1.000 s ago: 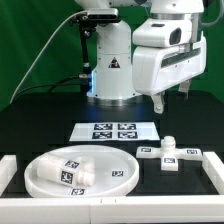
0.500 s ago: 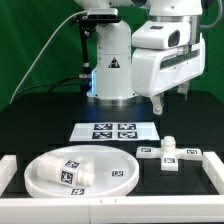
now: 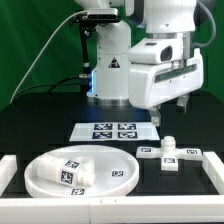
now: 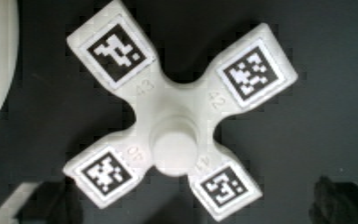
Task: Assemble round table
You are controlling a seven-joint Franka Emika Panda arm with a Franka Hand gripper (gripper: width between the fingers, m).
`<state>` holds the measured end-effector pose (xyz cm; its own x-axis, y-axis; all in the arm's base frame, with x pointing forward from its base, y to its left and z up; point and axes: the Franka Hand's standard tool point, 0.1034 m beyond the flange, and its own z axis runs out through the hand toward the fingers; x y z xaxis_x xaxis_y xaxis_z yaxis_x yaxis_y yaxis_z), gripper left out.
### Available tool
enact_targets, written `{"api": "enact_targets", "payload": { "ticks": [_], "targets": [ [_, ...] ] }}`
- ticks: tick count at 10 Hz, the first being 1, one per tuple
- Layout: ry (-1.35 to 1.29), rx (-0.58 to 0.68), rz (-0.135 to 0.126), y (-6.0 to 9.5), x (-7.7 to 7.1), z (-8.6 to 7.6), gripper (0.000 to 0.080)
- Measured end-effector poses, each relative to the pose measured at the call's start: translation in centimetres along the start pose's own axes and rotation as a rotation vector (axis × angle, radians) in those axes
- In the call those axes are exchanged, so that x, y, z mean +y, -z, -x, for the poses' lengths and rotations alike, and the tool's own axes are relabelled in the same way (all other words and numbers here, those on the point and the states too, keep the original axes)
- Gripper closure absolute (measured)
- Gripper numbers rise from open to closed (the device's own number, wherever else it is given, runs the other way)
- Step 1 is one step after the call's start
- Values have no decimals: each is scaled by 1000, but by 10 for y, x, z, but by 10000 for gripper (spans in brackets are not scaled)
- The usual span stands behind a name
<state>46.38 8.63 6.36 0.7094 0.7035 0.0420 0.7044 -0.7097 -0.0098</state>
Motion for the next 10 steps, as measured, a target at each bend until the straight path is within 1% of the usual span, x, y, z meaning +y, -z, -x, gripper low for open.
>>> {"api": "enact_targets", "payload": {
  "ticks": [1, 2, 4, 5, 9, 10],
  "targets": [
    [-6, 20, 6, -9, 3, -2, 150],
    [-16, 24, 2, -22, 5, -1, 150],
    [-30, 21, -4, -33, 14, -3, 150],
    [-29, 21, -8, -38, 13, -5, 150],
    [-37, 21, -10, -40, 12, -8, 150],
    [-37, 21, -10, -40, 12, -8, 273]
  ]
}}
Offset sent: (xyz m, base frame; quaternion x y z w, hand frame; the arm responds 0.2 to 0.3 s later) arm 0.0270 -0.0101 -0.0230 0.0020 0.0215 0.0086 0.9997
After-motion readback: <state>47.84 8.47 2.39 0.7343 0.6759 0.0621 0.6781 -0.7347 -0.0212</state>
